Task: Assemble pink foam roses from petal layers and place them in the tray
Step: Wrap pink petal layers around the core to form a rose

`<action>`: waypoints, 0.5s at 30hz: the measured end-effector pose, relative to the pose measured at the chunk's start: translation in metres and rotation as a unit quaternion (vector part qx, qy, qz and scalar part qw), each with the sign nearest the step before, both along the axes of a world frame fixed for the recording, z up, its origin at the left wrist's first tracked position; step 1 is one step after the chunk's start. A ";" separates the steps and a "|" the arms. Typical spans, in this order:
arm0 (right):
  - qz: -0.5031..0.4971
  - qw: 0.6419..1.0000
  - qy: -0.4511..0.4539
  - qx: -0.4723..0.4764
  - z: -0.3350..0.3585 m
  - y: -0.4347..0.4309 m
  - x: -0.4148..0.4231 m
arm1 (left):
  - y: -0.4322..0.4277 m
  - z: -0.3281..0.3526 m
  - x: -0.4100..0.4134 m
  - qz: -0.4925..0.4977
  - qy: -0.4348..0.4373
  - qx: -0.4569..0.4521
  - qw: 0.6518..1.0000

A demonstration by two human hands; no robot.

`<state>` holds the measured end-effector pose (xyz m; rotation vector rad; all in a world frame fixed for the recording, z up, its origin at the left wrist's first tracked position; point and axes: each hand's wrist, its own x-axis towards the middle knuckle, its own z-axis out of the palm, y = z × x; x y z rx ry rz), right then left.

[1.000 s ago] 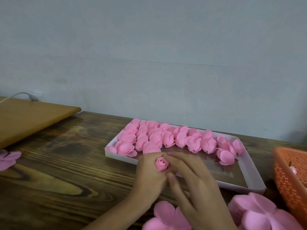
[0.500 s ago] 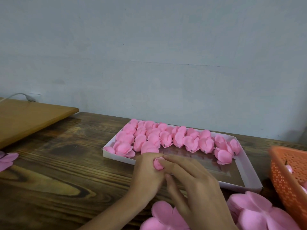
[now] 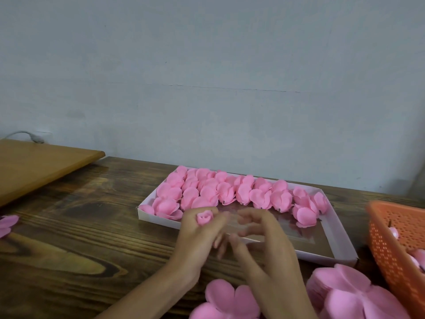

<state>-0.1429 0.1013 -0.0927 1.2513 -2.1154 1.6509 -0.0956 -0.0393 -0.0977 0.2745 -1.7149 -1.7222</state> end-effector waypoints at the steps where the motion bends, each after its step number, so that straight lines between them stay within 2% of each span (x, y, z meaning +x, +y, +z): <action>1: 0.004 0.998 -0.056 0.002 -0.002 -0.001 0.000 | 0.000 0.003 0.002 -0.007 0.012 0.029 1.000; 5: 0.059 0.985 -0.158 0.043 -0.008 -0.006 0.004 | 0.007 0.011 0.008 -0.072 -0.007 0.115 0.991; 7: 0.080 0.980 -0.177 0.041 -0.008 -0.008 0.008 | 0.014 0.010 0.010 -0.097 -0.029 0.140 0.985; 11: 0.084 0.974 -0.209 0.004 -0.005 -0.010 0.011 | 0.023 0.011 0.013 -0.133 -0.022 0.170 0.976; 13: 0.115 0.957 -0.266 -0.016 -0.001 -0.010 0.012 | 0.023 0.012 0.014 -0.162 -0.015 0.161 0.973; 15: 0.172 0.913 -0.368 -0.039 0.004 -0.013 0.012 | 0.019 0.012 0.014 -0.204 0.005 0.159 0.966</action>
